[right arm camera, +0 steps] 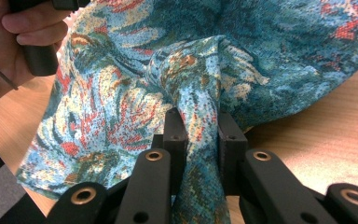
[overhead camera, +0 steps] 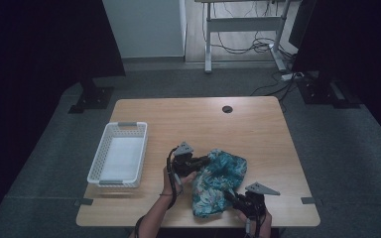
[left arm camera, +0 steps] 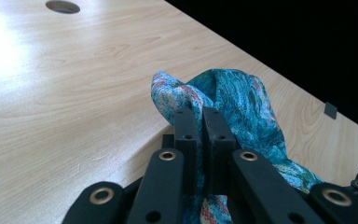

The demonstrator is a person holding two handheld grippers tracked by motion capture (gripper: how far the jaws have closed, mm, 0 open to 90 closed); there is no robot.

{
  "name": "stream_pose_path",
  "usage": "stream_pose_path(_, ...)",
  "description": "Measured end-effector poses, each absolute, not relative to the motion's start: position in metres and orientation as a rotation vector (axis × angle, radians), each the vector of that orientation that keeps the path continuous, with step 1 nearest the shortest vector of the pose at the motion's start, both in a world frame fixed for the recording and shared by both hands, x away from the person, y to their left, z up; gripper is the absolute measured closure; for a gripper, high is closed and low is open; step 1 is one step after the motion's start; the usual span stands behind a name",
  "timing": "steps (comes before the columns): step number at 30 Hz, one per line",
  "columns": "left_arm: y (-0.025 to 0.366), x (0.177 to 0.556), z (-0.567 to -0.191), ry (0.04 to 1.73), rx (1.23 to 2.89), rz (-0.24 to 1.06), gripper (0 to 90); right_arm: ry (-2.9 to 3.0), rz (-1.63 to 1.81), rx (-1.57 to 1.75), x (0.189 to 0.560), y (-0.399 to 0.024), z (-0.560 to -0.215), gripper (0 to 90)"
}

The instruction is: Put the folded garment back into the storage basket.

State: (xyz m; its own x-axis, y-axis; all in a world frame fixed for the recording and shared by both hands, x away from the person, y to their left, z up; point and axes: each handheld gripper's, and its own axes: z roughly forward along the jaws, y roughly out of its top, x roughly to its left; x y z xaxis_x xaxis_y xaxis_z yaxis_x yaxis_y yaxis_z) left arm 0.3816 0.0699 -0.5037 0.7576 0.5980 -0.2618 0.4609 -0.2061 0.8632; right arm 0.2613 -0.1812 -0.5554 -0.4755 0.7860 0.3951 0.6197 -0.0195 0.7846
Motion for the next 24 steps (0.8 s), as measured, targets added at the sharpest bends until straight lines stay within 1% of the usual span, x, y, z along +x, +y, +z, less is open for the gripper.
stream_pose_path(17,0.074,0.378,-0.486,0.796,1.836,0.177,85.6,2.034,1.606,1.468,0.257,-0.182,-0.546,78.0)
stream_pose_path(24,0.074,0.375,-0.473,0.77,1.832,0.194,85.7,2.01,1.649,1.455,0.255,-0.184,-0.537,78.1)
